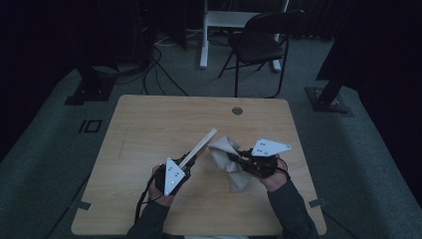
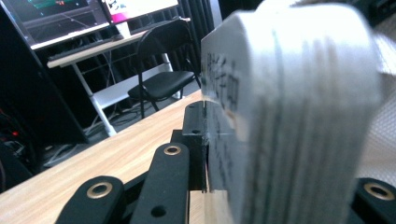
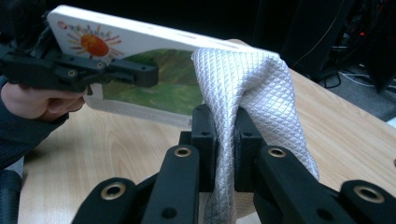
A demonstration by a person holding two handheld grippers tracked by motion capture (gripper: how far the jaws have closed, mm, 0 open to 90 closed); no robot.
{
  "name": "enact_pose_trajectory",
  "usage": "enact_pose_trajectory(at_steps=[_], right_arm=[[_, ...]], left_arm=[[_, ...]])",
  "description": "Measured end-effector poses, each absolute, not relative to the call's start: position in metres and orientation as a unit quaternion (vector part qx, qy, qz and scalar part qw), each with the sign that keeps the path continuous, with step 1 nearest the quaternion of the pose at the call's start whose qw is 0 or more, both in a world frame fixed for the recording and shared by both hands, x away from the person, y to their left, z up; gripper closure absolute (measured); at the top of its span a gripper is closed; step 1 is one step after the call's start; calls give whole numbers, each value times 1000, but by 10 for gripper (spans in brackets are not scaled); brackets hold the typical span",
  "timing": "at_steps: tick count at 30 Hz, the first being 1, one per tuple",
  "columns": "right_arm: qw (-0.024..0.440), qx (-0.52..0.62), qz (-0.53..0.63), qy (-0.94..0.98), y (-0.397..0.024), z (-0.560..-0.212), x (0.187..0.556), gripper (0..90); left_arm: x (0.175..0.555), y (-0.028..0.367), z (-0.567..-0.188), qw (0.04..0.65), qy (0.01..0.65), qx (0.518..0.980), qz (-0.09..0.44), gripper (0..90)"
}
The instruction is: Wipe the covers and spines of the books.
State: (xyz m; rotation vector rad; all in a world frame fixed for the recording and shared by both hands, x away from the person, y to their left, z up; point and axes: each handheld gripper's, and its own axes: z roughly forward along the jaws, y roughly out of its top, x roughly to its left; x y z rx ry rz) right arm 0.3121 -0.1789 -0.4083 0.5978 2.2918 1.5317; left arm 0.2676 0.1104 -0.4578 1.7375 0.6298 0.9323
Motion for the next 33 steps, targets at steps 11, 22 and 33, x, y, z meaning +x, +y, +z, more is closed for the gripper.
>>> enact_pose_trajectory(at_steps=[11, 22, 33], right_arm=[[174, 212, 543, 794, -186, -399, 314, 826], [182, 209, 541, 794, -187, -394, 317, 826], [191, 203, 540, 794, -187, -384, 319, 827]], left_arm=[[265, 99, -465, 488, 241, 734, 407, 777], [261, 92, -467, 463, 220, 741, 434, 777], [258, 86, -470, 455, 204, 743, 446, 777]])
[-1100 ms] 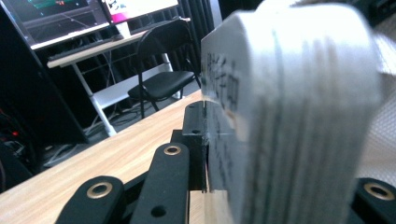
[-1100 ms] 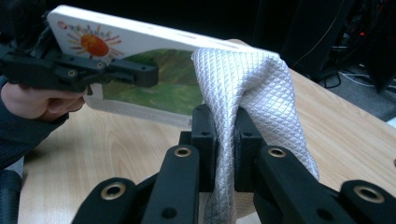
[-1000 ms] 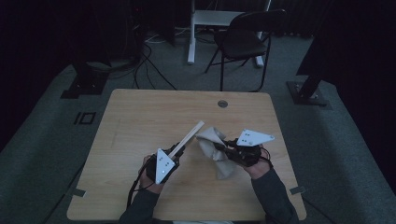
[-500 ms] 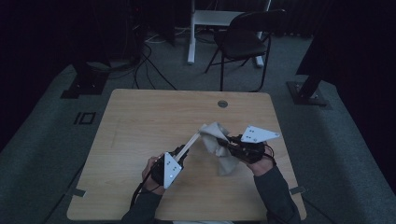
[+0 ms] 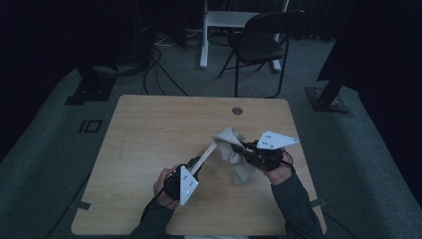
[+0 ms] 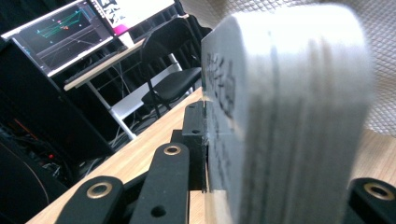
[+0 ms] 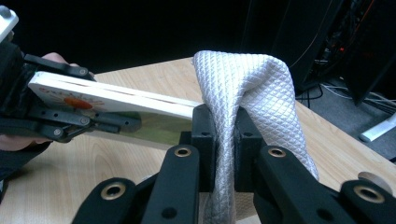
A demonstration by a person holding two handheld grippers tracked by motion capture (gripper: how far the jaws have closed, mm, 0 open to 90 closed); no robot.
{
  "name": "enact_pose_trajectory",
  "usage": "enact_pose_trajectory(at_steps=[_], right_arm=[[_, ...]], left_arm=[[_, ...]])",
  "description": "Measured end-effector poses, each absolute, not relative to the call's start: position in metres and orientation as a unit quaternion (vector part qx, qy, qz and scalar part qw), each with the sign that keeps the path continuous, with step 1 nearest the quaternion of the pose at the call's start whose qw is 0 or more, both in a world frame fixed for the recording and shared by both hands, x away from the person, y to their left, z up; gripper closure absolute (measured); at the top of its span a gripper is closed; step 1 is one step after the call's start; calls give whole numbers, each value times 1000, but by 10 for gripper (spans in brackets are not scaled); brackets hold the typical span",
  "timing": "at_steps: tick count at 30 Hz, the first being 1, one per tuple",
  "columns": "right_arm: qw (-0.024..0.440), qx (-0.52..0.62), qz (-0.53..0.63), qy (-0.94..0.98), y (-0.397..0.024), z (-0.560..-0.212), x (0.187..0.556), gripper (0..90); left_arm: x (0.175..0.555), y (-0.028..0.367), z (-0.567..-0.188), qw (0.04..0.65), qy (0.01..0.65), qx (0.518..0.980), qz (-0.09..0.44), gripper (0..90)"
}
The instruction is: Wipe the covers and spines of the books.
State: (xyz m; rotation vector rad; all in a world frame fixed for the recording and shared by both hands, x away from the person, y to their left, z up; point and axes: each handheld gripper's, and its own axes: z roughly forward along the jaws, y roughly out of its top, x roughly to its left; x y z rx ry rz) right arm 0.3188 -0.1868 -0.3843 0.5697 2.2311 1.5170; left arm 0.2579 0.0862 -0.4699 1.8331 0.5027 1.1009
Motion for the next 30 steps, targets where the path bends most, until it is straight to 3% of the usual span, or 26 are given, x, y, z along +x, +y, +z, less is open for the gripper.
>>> enact_pose_trajectory(at_steps=[30], right_arm=[[204, 192, 540, 793, -182, -364, 329, 827]], left_arm=[[247, 69, -480, 409, 158, 749, 496, 777]])
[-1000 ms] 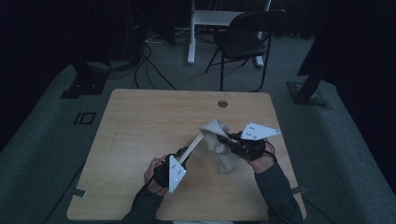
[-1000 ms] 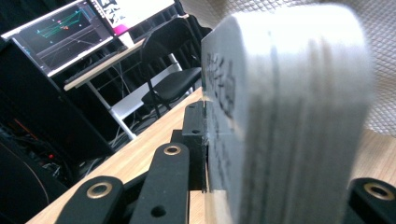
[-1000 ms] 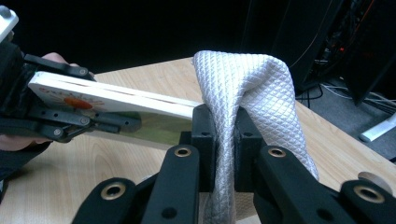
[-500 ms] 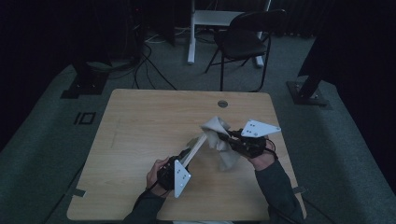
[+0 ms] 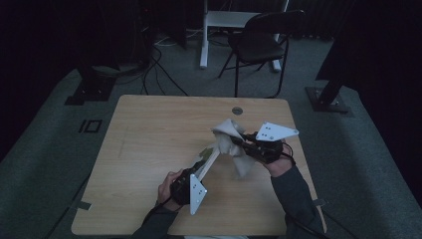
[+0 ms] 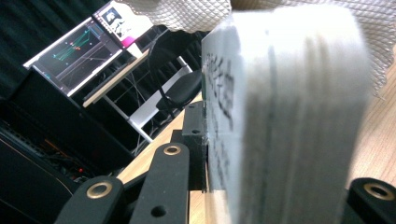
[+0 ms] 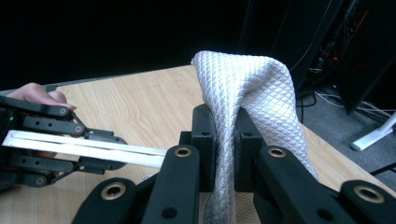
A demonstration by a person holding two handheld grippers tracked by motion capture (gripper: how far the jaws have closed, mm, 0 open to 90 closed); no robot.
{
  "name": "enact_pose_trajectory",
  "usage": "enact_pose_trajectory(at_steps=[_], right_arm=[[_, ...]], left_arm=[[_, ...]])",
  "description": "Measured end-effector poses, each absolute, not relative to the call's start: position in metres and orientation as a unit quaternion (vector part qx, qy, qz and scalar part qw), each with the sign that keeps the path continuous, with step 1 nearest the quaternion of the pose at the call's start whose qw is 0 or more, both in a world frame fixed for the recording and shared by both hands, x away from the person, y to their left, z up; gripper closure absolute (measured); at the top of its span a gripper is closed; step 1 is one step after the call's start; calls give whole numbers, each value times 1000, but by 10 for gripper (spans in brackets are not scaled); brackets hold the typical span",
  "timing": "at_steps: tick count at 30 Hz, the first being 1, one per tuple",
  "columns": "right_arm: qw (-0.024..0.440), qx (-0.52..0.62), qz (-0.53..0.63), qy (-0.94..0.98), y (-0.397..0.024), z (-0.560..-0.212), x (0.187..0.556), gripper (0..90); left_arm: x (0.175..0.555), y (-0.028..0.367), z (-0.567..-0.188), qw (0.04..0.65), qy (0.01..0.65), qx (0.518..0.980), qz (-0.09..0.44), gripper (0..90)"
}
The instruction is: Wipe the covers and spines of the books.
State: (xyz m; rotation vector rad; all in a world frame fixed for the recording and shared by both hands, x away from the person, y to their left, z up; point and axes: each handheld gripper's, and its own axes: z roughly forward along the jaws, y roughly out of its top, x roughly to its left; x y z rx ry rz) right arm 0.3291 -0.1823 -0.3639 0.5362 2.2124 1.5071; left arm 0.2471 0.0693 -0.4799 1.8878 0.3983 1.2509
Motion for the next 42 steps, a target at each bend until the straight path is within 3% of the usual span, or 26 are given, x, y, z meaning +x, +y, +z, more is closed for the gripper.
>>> enact_pose_trajectory(at_steps=[42], right_arm=[[230, 177, 544, 787, -172, -321, 352, 827]], left_arm=[[236, 52, -493, 366, 106, 740, 553, 775]])
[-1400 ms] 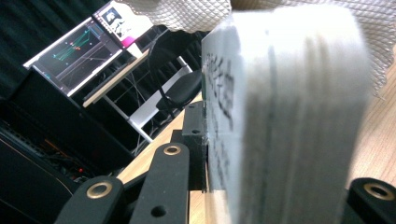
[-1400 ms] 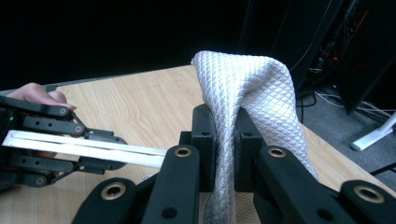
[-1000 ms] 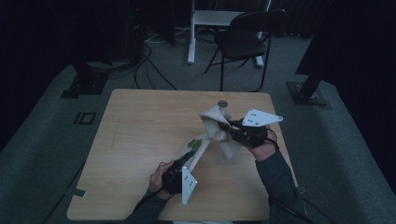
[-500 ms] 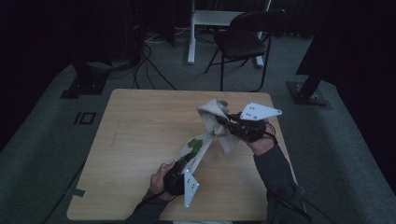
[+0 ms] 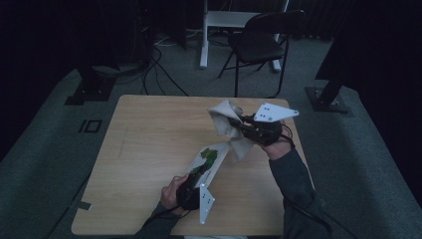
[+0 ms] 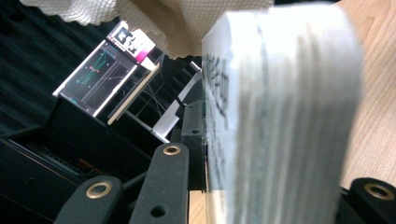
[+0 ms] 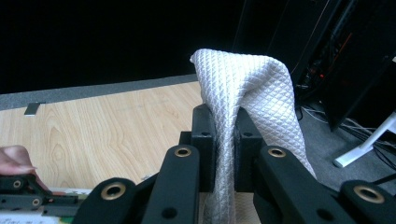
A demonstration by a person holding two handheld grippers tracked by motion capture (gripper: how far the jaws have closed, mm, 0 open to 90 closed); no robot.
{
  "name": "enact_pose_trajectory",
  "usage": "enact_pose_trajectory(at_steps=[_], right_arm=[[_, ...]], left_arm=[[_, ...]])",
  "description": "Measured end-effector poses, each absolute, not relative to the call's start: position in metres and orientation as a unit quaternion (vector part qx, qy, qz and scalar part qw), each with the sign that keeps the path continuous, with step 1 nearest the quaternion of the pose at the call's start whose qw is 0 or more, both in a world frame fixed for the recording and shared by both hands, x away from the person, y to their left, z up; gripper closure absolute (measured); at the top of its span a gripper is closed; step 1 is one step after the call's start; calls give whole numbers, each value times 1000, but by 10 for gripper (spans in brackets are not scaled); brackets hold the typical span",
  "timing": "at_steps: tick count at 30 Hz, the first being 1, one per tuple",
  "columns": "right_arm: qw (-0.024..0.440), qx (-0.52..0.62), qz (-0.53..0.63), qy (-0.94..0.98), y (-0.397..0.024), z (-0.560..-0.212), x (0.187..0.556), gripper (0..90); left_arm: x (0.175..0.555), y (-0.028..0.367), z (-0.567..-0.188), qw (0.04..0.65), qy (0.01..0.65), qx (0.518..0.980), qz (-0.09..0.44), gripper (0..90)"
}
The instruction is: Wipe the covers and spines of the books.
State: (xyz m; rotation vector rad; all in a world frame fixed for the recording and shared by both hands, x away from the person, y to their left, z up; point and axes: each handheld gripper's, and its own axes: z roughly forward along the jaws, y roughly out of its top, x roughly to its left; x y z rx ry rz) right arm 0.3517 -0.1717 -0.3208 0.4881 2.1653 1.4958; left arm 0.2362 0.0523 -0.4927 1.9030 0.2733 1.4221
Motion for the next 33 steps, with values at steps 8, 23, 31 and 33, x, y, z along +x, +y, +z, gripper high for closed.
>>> enact_pose_trajectory(at_steps=[8, 23, 31, 33], right_arm=[[226, 169, 539, 794, -162, -320, 355, 827], [204, 155, 526, 811, -144, -332, 355, 827], [185, 159, 515, 822, -140, -341, 359, 827], [181, 160, 510, 825, -139, -345, 360, 827]], left_arm=[[234, 49, -495, 363, 96, 739, 559, 775], [231, 45, -496, 348, 76, 733, 579, 773], [231, 44, -498, 335, 67, 732, 590, 773], [230, 44, -498, 329, 62, 732, 593, 773]])
